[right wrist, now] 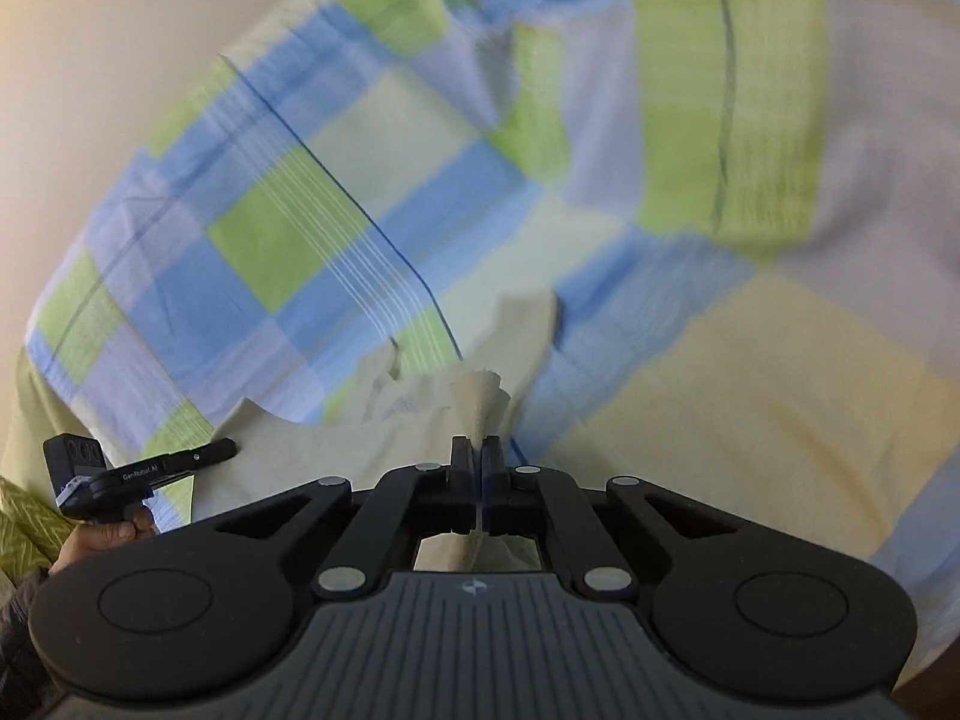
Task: Fold clothes
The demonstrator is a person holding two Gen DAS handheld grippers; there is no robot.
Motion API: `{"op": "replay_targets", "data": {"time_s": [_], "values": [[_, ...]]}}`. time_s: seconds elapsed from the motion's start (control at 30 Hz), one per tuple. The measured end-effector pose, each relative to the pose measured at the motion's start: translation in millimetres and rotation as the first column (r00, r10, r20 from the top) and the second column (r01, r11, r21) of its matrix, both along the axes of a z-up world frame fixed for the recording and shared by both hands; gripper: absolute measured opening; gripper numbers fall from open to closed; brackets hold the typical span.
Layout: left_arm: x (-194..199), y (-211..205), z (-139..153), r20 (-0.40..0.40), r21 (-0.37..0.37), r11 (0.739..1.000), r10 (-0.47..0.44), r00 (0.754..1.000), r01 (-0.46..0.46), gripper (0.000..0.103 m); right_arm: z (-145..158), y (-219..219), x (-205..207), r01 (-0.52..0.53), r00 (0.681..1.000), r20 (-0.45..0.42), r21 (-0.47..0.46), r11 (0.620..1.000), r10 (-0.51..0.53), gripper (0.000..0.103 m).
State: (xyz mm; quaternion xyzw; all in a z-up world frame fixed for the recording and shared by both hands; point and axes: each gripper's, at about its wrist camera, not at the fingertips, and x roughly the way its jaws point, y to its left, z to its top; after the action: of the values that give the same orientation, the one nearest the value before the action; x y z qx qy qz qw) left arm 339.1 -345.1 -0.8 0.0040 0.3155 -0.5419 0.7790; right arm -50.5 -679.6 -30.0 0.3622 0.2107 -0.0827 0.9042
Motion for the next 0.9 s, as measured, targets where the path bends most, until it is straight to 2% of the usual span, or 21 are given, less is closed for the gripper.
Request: {"op": "replay_targets", "data": {"time_s": [0.1,0.2,0.27,0.37,0.4,0.43,0.53,0.67,0.7,0.73,0.77,0.8,0.83,0.87,0.9], "values": [[14,-17,16,0.007,-0.047,0.998,0.030,1.000,-0.029,0.000,26,-13,7,0.026,0.998,0.054,-0.086,0.996,-0.022,0.002],[36,-49,14,0.008,-0.029,0.998,0.050,0.999,-0.050,0.000,33,-37,29,0.048,0.998,0.056,-0.113,0.992,-0.042,0.002],[49,-71,2,0.016,0.004,0.998,0.063,0.998,-0.063,0.000,25,-51,50,0.048,0.999,0.032,-0.135,0.990,-0.044,0.002],[68,-92,-30,0.001,0.066,0.991,0.115,0.993,-0.115,0.001,-4,-69,80,0.041,0.998,-0.035,-0.144,0.989,-0.046,0.003],[72,-95,-40,-0.007,0.087,0.988,0.133,0.991,-0.132,0.002,-15,-75,87,0.035,0.997,-0.064,-0.146,0.989,-0.045,0.008],[74,-94,-48,-0.015,0.108,0.983,0.149,0.989,-0.146,0.004,-23,-77,94,0.034,0.993,-0.110,-0.163,0.986,-0.053,0.013],[72,-83,-61,-0.010,0.145,0.975,0.169,0.986,-0.166,0.005,-27,-72,83,0.067,0.987,-0.129,-0.187,0.980,-0.092,0.017],[43,-46,-46,0.071,0.163,0.976,0.134,0.988,-0.144,0.015,-13,-46,50,0.047,0.988,-0.129,-0.249,0.967,-0.081,0.029],[31,-36,-40,0.106,0.175,0.976,0.112,0.988,-0.130,0.020,-7,-35,40,0.013,0.990,-0.130,-0.262,0.965,-0.049,0.036],[16,-26,-33,0.151,0.192,0.976,0.078,0.986,-0.107,0.023,-1,-18,33,-0.051,0.990,-0.141,-0.301,0.952,0.008,0.042],[-3,-16,-26,0.208,0.216,0.974,0.027,0.978,-0.073,0.028,4,0,26,-0.117,0.986,-0.155,-0.341,0.933,0.067,0.042],[-23,-6,-21,0.267,0.246,0.969,-0.035,0.963,-0.033,0.028,9,17,20,-0.182,0.977,-0.172,-0.379,0.907,0.124,0.042],[-41,2,-16,0.320,0.280,0.960,-0.103,0.942,0.010,0.028,12,40,15,-0.256,0.962,-0.202,-0.433,0.864,0.183,0.042],[-60,10,-14,0.371,0.323,0.945,-0.181,0.911,0.056,0.028,15,63,11,-0.328,0.942,-0.237,-0.485,0.811,0.238,0.042],[-80,17,-13,0.422,0.375,0.922,-0.266,0.867,0.100,0.029,17,85,7,-0.396,0.917,-0.276,-0.530,0.749,0.290,0.042]]}}
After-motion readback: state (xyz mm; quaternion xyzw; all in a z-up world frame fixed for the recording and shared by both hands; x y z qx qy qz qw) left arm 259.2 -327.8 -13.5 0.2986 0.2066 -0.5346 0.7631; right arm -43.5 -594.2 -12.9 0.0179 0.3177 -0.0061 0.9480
